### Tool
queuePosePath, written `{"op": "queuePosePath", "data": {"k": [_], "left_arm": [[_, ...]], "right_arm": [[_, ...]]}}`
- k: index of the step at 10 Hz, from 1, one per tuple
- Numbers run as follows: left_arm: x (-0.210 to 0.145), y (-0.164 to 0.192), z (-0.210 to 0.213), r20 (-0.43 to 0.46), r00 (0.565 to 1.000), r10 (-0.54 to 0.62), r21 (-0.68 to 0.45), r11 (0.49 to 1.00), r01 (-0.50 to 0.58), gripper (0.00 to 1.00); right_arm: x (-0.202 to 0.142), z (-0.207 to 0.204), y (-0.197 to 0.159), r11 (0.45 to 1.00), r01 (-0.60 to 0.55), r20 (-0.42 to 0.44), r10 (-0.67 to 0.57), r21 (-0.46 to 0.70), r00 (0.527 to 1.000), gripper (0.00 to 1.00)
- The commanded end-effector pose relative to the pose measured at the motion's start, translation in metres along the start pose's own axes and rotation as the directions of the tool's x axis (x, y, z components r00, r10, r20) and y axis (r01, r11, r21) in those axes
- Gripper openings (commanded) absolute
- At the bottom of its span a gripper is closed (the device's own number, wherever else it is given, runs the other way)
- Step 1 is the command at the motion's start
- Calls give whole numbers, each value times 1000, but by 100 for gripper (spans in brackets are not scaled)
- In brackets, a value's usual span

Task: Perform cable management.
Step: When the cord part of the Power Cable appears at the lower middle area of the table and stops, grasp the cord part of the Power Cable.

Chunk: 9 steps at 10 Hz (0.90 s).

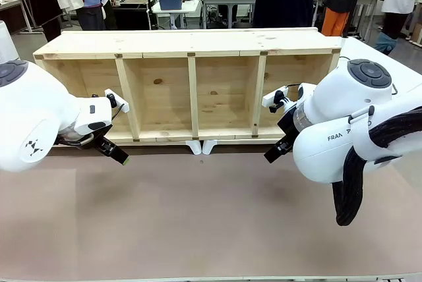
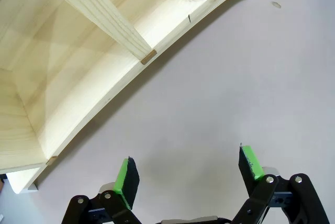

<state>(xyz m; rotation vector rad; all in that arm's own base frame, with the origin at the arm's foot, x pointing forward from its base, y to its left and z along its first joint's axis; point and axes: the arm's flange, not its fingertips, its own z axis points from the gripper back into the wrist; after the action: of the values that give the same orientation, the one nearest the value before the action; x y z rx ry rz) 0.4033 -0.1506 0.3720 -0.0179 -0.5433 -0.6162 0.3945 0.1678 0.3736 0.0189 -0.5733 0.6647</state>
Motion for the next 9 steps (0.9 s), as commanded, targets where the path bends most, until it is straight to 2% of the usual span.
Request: {"op": "queuePosePath", "data": {"k": [1, 5, 9], "left_arm": [[1, -1, 8, -6, 1000, -12, -2, 1000, 12, 100], [-9, -6, 46, -28, 1000, 12, 53, 999, -11, 100], [-32, -18, 107, 59, 996, 60, 96, 993, -65, 100]], "right_arm": [[0, 0, 0, 1000, 0, 0, 0, 0, 1000, 100], [-15, 46, 2, 999, 41, 7, -41, -31, 999, 100], [-39, 102, 6, 994, 46, 23, -44, -95, 999, 100]]}}
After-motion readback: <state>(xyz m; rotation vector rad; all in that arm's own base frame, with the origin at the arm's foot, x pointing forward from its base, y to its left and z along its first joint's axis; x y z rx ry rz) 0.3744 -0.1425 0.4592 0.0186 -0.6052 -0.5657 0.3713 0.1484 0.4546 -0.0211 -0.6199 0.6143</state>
